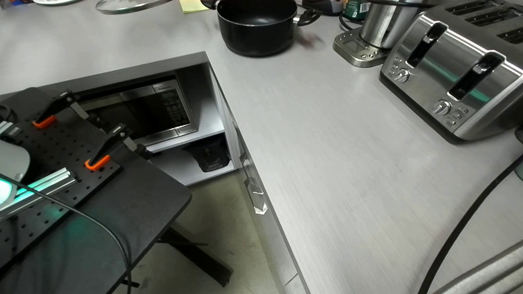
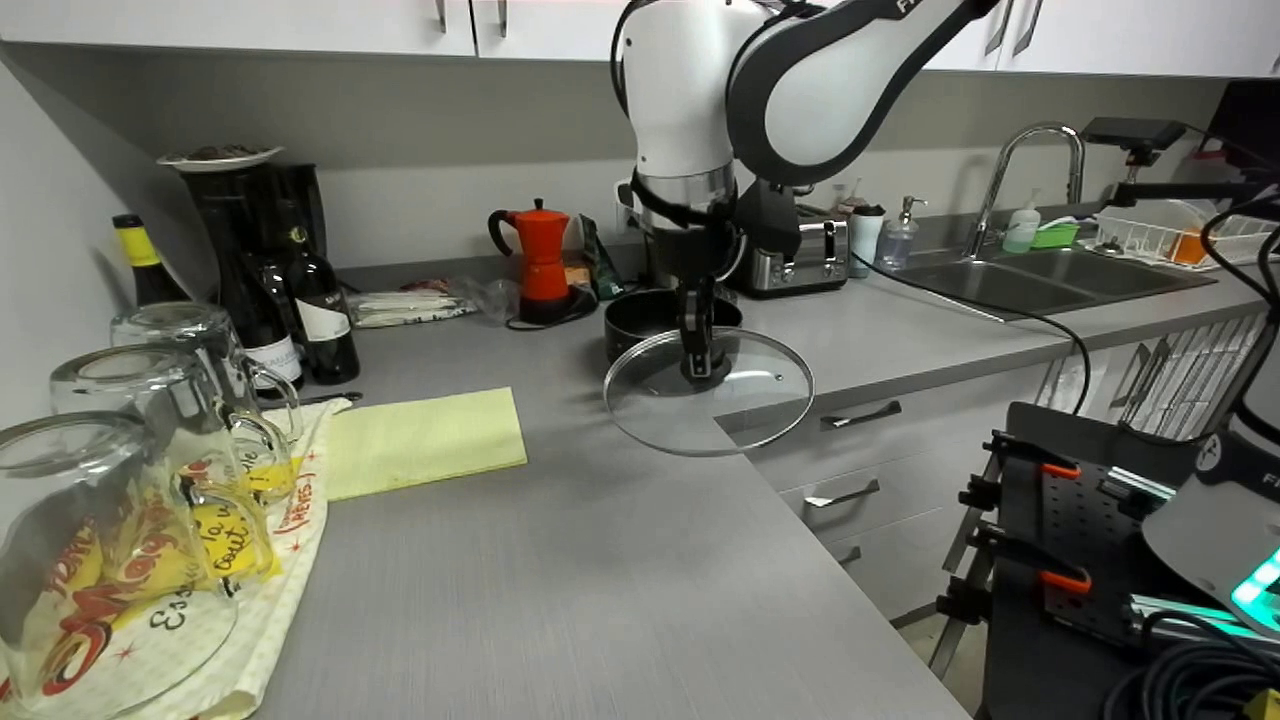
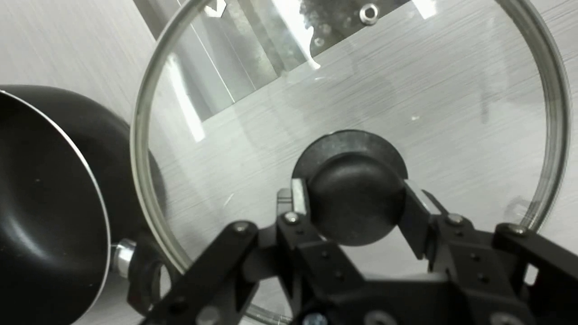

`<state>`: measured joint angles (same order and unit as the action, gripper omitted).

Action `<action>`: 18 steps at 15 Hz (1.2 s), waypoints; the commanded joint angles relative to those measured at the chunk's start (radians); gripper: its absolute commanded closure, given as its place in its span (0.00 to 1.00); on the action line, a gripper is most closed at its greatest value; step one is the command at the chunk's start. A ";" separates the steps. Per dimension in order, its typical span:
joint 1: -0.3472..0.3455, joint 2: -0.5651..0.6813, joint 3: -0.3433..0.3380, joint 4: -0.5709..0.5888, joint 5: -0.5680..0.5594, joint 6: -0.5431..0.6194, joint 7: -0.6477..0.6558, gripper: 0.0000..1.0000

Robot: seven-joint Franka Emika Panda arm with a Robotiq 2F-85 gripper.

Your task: Uncover the pot

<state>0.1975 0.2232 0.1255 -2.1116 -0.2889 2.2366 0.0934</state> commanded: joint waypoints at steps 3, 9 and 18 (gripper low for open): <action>0.007 0.156 0.023 0.126 0.029 -0.043 -0.107 0.75; 0.016 0.308 0.000 0.241 0.016 -0.014 -0.101 0.75; 0.016 0.469 -0.030 0.400 0.078 0.134 -0.041 0.75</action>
<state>0.2002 0.6506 0.1128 -1.7719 -0.2345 2.3175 0.0246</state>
